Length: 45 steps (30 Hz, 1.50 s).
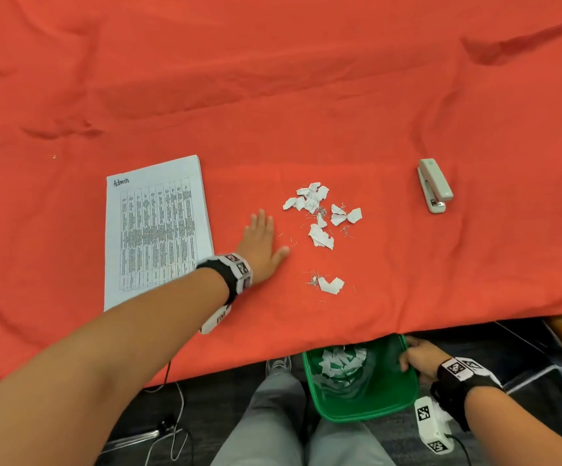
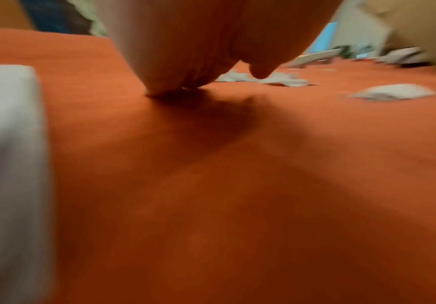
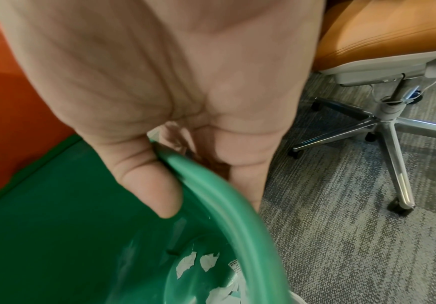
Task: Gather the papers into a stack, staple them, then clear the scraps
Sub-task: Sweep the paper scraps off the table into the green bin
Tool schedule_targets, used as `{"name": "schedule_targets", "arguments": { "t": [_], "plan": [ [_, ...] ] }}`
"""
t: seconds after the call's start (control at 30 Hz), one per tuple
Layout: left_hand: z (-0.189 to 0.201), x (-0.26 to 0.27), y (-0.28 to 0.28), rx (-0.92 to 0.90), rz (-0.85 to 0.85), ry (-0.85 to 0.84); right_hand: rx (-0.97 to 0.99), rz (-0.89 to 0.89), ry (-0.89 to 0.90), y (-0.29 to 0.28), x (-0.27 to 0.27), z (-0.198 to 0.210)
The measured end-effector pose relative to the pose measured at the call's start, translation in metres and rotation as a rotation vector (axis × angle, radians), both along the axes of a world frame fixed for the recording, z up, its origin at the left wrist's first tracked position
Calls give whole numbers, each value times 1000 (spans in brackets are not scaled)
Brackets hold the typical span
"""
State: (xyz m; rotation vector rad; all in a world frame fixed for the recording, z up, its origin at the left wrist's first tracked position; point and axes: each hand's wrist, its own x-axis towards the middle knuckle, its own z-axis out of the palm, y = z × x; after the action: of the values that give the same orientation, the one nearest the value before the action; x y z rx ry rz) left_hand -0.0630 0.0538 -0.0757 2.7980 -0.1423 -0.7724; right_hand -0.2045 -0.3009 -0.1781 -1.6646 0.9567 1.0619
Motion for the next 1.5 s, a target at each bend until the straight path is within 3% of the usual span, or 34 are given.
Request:
{"name": "schedule_targets", "arguments": {
  "t": [0.17, 0.23, 0.37, 0.47, 0.6, 0.73, 0.9, 1.1, 1.2, 1.3, 1.5],
  "plan": [
    [17, -53, -40, -187, -350, 164, -17, -4, -22, -1, 2, -4],
    [18, -38, -36, -219, -310, 110, -13, 7, -23, -6, 2, -16],
    [8, 26, -7, -115, -9, -26, -52, 56, -8, -16, 1, -28],
    [4, 60, -1, -47, 9, -64, -67, 65, 18, -20, -1, -36],
    [5, 64, -30, -101, -179, -23, -38, 62, 36, -38, -10, -74],
    [8, 23, -54, -170, -346, 38, -17, 68, 37, -44, -12, -88],
    [15, -28, -66, -212, -613, 62, -26, 64, 27, -33, -5, -63],
    [28, 66, -76, -323, -187, -226, -37, 5, 8, -18, 1, -23],
    [18, 107, -72, -206, -50, -130, -45, 8, 2, -20, -1, -23],
    [7, 115, -74, -142, -50, -18, -21, 24, 9, -25, -4, -31],
    [3, 56, -97, -231, -322, 31, -8, 46, -7, -24, -2, -22]
  ]
}}
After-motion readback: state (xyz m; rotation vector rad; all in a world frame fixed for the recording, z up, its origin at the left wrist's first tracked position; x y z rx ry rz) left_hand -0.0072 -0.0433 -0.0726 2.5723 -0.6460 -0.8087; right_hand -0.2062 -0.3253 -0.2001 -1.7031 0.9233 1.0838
